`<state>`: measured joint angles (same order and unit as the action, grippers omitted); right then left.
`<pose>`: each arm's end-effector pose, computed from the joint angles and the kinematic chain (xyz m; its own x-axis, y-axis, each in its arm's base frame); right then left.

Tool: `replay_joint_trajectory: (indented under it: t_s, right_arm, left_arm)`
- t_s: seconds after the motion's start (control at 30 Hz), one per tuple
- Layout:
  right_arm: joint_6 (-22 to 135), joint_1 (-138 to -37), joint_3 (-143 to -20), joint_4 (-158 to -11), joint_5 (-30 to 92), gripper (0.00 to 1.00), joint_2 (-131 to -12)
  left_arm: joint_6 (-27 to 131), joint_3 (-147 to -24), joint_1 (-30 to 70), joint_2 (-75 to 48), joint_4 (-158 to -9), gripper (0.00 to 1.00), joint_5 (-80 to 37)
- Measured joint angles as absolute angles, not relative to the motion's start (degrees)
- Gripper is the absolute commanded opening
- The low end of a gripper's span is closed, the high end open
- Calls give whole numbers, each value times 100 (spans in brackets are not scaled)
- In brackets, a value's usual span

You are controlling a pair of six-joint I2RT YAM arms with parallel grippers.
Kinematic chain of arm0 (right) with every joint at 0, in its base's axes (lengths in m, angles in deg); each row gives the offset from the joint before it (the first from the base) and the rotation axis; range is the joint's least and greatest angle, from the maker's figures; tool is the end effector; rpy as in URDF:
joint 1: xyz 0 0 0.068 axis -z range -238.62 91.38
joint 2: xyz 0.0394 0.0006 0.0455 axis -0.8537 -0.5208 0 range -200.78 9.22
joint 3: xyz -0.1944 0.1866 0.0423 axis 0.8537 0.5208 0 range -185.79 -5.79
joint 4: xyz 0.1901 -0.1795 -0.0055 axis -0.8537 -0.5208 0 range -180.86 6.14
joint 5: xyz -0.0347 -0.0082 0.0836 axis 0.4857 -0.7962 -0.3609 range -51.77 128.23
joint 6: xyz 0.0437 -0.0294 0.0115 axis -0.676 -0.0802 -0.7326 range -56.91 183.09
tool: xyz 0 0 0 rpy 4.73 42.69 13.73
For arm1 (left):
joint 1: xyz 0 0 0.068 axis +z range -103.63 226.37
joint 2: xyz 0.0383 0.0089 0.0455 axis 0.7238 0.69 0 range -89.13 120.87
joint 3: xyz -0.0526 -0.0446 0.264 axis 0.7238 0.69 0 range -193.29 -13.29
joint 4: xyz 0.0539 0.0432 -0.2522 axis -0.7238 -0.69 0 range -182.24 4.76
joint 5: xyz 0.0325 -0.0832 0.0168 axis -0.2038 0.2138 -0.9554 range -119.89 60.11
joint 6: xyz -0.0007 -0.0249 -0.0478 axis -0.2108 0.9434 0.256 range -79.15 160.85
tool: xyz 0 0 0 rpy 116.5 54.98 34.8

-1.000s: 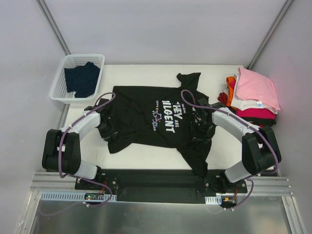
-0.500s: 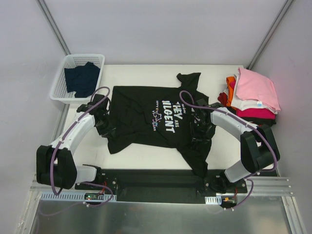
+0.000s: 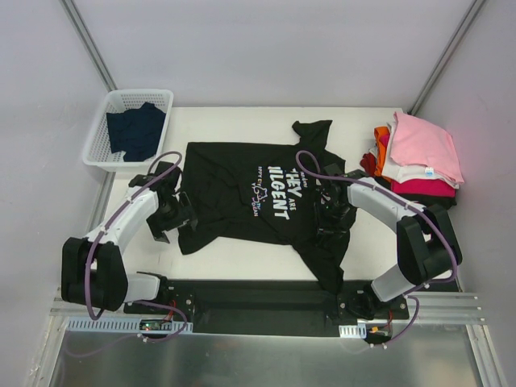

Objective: Fold and stack the t-shirts
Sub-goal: Flatten out the tshirt

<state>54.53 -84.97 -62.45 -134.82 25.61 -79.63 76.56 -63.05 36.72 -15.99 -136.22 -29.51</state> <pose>0.2358 0.1256 0.1897 -0.9477 -0.3075 -0.0854 -0.3190 0.9188 0.2323 0.2185 -0.0374 0.2185 -0.8697 -0.4441 -0.2152 -0.4165 0.8945 -0.1627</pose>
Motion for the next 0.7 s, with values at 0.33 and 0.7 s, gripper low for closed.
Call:
replay_joint_trajectory:
  t_s: [0.33,0.7]
  right_arm:
    - [5364,-8510,-5990,-13665,2627,31,-6816]
    - [5115,-8512,-6298,-13812,2939,31,-6372]
  left_arm:
    - [7710,-6582,3672,-1076,-13526,79,-3185]
    - [7787,-6812,3674,-1426,-13255,79,-3469]
